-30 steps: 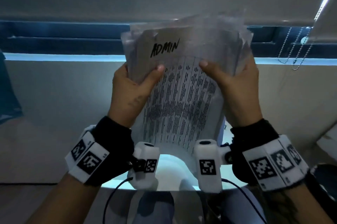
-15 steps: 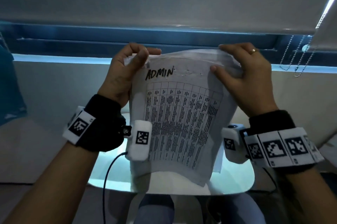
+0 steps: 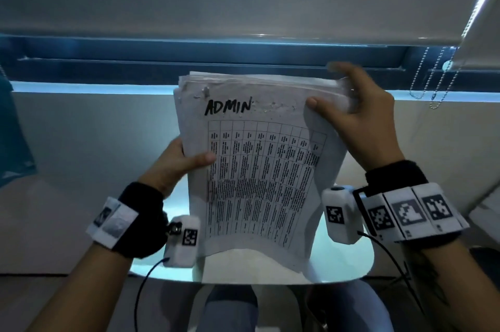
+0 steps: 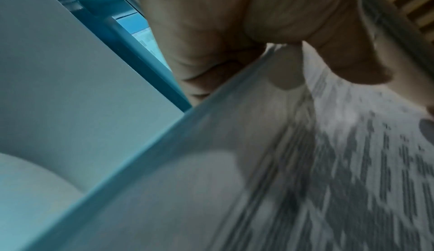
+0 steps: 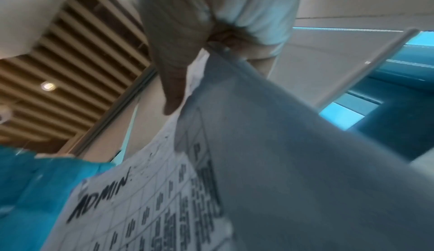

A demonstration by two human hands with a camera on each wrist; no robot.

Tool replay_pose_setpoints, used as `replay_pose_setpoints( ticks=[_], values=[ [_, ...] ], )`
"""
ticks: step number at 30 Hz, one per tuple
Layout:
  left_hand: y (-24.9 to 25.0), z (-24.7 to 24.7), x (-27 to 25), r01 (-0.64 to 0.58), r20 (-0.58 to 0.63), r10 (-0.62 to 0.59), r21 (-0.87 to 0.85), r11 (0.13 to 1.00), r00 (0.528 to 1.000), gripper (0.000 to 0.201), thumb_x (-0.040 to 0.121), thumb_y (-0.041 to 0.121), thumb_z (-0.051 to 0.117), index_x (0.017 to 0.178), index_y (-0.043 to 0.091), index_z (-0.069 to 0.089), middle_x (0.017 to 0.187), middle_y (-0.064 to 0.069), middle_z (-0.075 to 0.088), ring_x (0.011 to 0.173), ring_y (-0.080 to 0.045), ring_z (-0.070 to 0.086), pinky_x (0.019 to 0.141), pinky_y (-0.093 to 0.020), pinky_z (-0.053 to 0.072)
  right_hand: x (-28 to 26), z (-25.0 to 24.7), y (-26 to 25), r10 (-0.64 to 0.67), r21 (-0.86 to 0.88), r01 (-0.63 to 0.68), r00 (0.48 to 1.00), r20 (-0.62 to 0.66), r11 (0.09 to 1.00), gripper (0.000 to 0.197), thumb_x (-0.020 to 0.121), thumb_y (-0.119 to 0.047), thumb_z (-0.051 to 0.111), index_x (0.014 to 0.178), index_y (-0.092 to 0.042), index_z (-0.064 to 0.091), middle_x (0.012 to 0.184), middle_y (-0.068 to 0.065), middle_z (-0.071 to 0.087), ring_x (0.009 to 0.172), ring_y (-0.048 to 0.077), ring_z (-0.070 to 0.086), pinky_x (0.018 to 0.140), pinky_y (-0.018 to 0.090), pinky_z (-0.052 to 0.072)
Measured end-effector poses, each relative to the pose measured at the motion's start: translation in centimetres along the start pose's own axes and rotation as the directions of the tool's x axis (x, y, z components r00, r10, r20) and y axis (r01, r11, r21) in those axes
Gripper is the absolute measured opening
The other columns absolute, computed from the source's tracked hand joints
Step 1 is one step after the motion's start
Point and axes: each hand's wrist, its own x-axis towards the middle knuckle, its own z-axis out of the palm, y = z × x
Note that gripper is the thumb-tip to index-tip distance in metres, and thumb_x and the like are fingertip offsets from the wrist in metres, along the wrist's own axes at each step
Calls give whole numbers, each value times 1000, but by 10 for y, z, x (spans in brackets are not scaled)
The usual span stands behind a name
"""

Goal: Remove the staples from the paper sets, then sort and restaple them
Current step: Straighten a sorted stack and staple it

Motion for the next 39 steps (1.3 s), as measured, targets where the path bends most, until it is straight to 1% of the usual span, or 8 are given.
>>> replay_pose_setpoints(
  ticks=[6,14,19,23,28,32,36,39],
  values=[
    [-36,11,-11,70,-159,-77,-49,996,984,79,31,62,85,91,14,66,82,5,74,75,-9,70,62,-18,53,-43,12,31,333,599,-457,890,312,658,90,45,-47,86,120,-15,48,118,0,62,104,17,63,81,29,54],
    [-54,1,-28,282,64,-278,-53,958,958,75,34,53,89,96,17,68,97,-2,73,88,-16,70,70,-22,55,-135,46,70,609,235,-845,513,605,480,26,78,-17,71,102,-15,66,94,-3,71,81,8,69,65,16,54],
    [-64,-7,-27,356,-92,-350,46,933,932,75,41,53,83,95,4,66,92,-11,73,83,-24,69,73,-35,56,-116,63,70,576,112,-760,571,585,640,21,78,-24,73,89,-8,64,84,7,68,72,11,66,70,28,57],
    [-82,-21,-31,588,-63,-585,80,805,809,64,67,28,81,115,-6,53,100,-18,63,83,-22,64,76,-32,54,-124,90,84,620,-104,-740,468,630,664,78,54,-56,82,101,2,58,99,24,66,89,36,66,79,51,55],
    [-112,-31,-50,724,-260,-677,194,662,688,14,84,0,62,98,-5,59,79,-13,62,66,-20,62,63,-25,51,-141,113,74,612,-274,-615,444,655,739,24,83,-25,68,89,-5,56,87,14,60,77,23,57,68,34,48],
    [-117,-47,-53,752,-368,-657,294,589,658,12,84,10,66,87,1,58,79,-14,62,71,-27,59,63,-30,48,-134,106,78,609,-415,-529,266,748,740,22,87,-28,62,91,-9,52,76,7,60,63,17,59,53,24,45],
    [-115,-45,-50,754,-369,-658,289,590,656,13,86,10,63,79,4,54,71,-9,57,61,-17,51,53,-23,36,-105,107,101,573,-621,-85,497,651,779,33,89,-18,53,122,-14,53,122,12,56,111,29,55,91,36,47],
    [-116,-42,-46,763,-373,-666,289,579,646,15,85,9,63,77,4,52,69,-8,55,60,-17,49,52,-25,34,-93,131,119,556,-628,69,398,730,775,37,93,-14,47,130,-16,47,130,12,45,117,31,48,97,40,44]
  ],
)
